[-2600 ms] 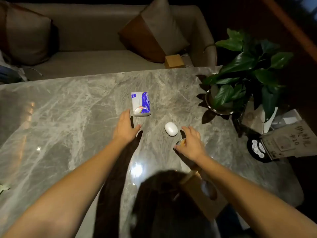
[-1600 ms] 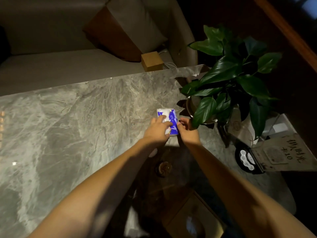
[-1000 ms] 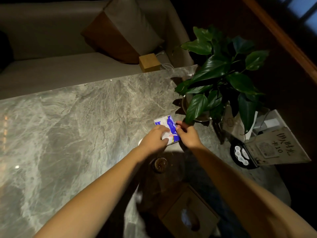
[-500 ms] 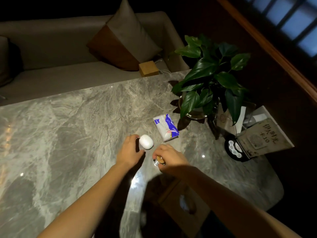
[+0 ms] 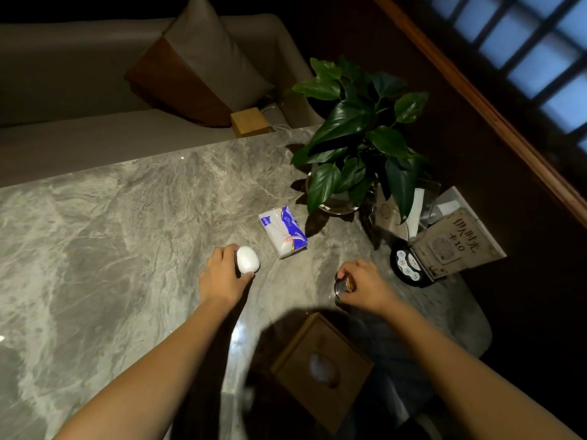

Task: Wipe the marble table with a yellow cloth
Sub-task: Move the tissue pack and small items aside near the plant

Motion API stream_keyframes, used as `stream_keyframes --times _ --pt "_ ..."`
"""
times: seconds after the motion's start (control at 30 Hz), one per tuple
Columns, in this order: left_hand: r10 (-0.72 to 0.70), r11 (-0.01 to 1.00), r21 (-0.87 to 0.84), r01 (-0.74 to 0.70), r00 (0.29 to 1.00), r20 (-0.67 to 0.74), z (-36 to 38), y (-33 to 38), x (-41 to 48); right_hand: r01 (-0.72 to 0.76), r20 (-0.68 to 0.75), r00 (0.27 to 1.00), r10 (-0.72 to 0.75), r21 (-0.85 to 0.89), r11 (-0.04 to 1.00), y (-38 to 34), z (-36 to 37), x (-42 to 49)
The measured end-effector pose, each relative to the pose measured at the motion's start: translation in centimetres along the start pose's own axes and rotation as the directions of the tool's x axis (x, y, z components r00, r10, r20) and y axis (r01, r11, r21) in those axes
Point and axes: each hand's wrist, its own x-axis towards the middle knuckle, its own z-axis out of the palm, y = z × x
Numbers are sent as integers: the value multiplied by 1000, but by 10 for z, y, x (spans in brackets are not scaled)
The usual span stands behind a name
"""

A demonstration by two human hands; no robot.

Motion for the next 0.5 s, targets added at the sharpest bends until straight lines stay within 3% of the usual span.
stream_keyframes --times 0.1,0.2,0.4,0.5 --pt "62 998 21 -62 998 10 0 2 4 -13 -146 989 1 -83 996 -13 -8 5" --pt "130 989 66 -133 991 42 -2 0 13 19 -287 958 -16 10 1000 -32 -9 12" --pt "108 989 98 -110 994 30 -23 -10 60 51 -339 940 -28 60 997 -49 -2 35" --pt "84 994 72 -86 996 29 -35 -9 102 79 -441 897 -41 67 995 -49 6 44"
